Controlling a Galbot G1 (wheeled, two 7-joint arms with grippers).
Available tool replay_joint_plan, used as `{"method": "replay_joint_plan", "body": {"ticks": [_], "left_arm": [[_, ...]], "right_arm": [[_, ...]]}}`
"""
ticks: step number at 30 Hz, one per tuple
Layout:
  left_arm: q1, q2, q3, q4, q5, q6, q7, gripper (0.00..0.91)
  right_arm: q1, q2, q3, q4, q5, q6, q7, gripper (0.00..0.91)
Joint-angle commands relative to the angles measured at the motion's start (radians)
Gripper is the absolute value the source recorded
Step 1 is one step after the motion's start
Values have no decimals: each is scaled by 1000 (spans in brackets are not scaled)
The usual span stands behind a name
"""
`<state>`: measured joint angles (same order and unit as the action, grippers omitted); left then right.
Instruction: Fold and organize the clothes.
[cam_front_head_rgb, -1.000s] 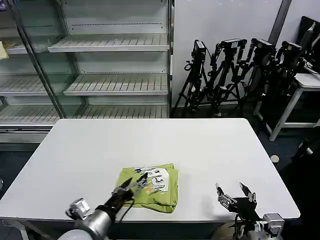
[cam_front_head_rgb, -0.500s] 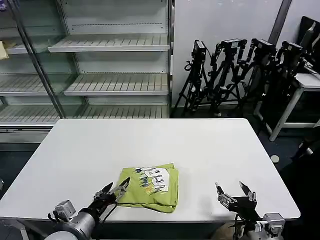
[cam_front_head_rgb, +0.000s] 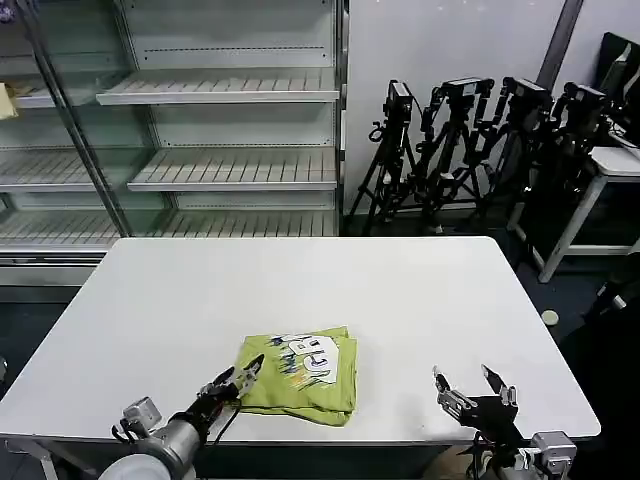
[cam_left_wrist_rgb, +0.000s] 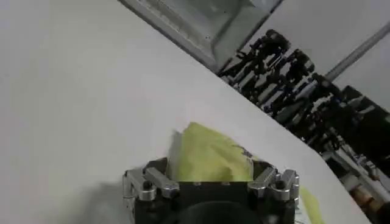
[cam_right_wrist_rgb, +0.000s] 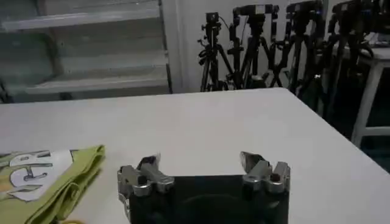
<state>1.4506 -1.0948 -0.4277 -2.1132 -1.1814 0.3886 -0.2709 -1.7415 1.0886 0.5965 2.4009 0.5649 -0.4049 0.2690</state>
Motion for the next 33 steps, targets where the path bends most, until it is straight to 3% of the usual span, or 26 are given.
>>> {"method": "replay_joint_plan", "body": {"ticks": [1, 3, 6, 28, 33], "left_arm": [[-67, -26, 39, 75, -39, -4, 2, 534], [-70, -22, 43, 80, -39, -14, 6, 222], [-70, -20, 45, 81, -41, -20, 16, 71], [-40, -44, -3, 26, -121, -55, 32, 40], [-11, -13, -73, -6, -130, -53, 30, 40]], "right_arm": [[-26, 4, 13, 12, -4, 3, -1, 907], [-34, 4, 21, 18, -3, 4, -2, 907], [-45, 6, 29, 25, -2, 5, -2, 907], [-57, 18, 32, 55, -4, 0, 5, 907], [-61, 17, 39, 59, -1, 1, 3, 907]]}}
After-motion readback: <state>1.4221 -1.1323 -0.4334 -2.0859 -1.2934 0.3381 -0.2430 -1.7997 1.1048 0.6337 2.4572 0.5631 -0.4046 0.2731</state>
